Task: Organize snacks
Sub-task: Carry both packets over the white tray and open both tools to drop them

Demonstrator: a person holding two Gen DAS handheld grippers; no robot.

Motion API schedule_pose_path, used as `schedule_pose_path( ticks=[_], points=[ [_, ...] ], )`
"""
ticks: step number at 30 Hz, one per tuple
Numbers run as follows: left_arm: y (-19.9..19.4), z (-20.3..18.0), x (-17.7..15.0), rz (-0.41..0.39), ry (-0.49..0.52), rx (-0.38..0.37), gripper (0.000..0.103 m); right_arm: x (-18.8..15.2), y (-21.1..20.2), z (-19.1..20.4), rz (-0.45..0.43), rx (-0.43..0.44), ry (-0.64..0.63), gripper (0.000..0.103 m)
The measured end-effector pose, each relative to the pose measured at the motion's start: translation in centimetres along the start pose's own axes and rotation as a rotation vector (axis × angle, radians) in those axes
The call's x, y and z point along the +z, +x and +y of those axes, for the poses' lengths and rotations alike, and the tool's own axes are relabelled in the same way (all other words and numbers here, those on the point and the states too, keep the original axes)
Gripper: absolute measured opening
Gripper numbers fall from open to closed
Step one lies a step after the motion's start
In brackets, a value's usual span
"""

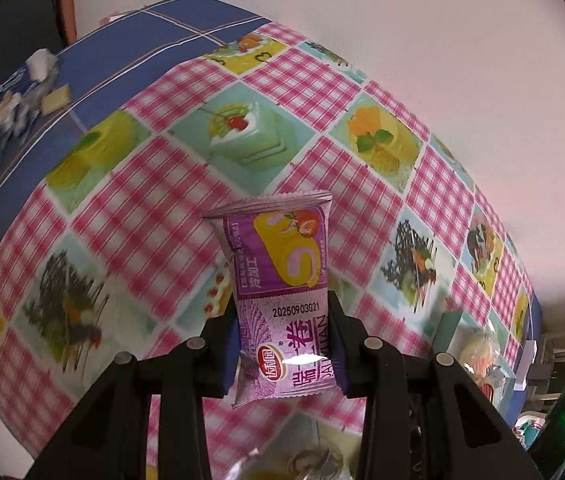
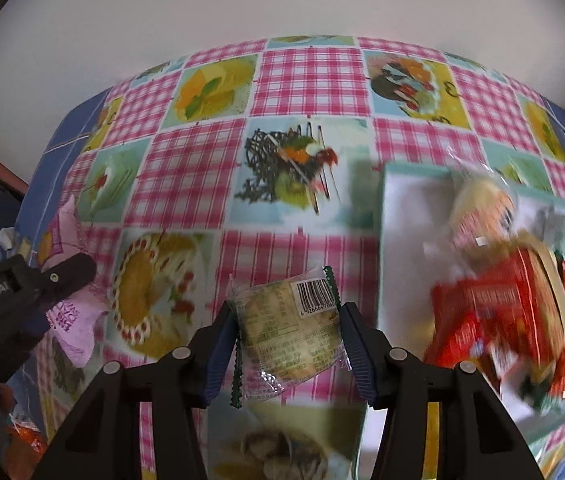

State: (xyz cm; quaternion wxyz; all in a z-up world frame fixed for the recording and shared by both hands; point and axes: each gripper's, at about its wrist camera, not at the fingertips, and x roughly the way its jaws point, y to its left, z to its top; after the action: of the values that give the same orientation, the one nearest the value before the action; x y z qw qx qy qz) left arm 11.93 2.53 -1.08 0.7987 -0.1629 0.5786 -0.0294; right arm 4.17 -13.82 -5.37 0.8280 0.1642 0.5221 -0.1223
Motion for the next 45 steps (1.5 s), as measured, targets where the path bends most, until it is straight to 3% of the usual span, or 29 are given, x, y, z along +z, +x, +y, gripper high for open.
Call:
schedule_pose_path(
  ticks=[11,20,33,40,45],
  points=[
    [-3.2,-0.5,-5.0,-0.028,0.029,-0.035,0.039,-4.3,-4.1,-0.8,-0.073,0.006,0.039,0.055],
    [-5.3,-1.9,-6.7,-0.039,0.094,-0.104,0.040,-7.1,-7.3,-3.1,-0.123,0.035,0.086,0.055],
    [-6.6,-5.0,-8.0,-0.061,0.170,-0.145,0.040,-6.9,-9.9,-6.6,-0.181,0.048,0.150,0.055],
    [-5.3,-7.7,-9.7,-0.016,0.256,-0.158,0.040,-6.5,-10.0,-9.5,-0.182,0.029,0.224,0.055],
    [-3.3,-10.0,-11.5,0.048,0.325,-0.171,0.040,-6.4,-8.6,-12.1,-0.138,0.020,0.288,0.055]
  ],
)
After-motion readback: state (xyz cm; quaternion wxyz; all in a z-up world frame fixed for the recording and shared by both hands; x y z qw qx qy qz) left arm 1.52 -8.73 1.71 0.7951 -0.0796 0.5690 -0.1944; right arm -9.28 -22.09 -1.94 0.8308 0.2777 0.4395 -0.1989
